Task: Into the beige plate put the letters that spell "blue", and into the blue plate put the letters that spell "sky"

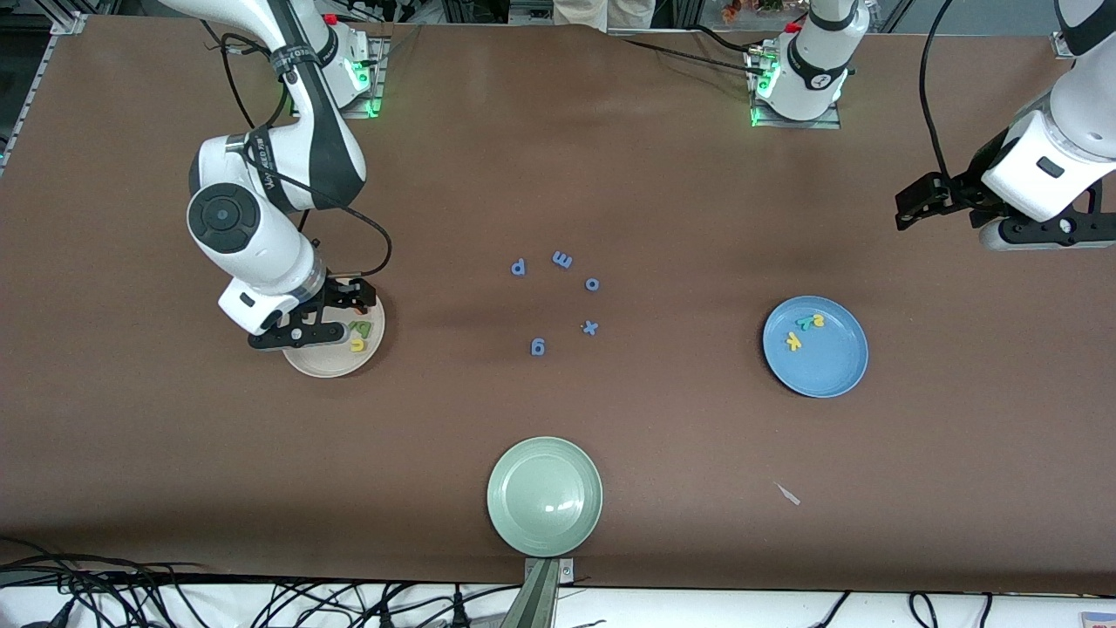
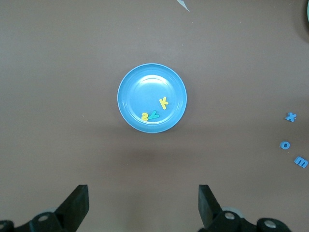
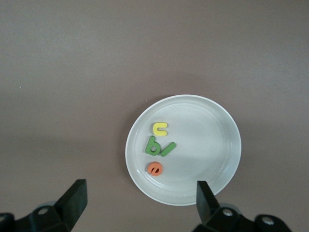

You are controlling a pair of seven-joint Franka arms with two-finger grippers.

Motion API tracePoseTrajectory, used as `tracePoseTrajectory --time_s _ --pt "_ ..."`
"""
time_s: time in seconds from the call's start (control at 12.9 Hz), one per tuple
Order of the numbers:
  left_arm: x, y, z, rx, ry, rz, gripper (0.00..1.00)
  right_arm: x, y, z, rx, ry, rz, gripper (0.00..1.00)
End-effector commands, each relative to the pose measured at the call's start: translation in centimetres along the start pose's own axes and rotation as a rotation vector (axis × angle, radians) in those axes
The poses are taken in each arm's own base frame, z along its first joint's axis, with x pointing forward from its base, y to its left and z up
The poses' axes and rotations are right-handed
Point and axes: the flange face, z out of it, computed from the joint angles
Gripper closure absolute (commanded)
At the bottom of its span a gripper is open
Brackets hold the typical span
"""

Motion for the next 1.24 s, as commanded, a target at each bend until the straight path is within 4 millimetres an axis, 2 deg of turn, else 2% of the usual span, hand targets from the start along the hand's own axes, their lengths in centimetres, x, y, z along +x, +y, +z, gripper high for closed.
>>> tracePoseTrajectory --time_s 0.0,0.23,0.39,0.62,0.93,1.08,1.16 --pt "-0.4 0.0 -0.8 -0.012 -0.001 -0.005 0.00 -0.1 -0.1 -0.8 0.016 -0.003 0.006 0.00" --pt "-0.3 0.0 -0.8 -0.010 -0.001 -0.003 0.00 0.0 0.0 -1.0 0.015 0.002 0.002 0.00" --pt "-0.3 -0.4 -0.7 -0.012 -0.003 -0.009 0.00 0.6 -0.1 -2.2 0.017 0.025 -0.005 0.00" --pt "-0.3 -0.2 -0.8 -0.012 -0.001 -0.008 0.00 0.9 0.2 -2.6 0.015 0.030 -0.003 0.00" --pt "-0.3 -0.2 -0.8 -0.012 -0.002 -0.009 0.00 1.2 5.0 -3.1 0.007 0.013 -0.032 0.00" --pt "-0.3 -0.2 -0.8 -0.012 -0.001 -0.008 0.00 1.2 6.9 -2.9 0.037 0.008 -0.030 0.00" --pt "-0.3 -0.3 -0.8 -0.012 -0.002 -0.009 0.00 1.2 7.3 -2.7 0.038 0.008 -0.041 0.00"
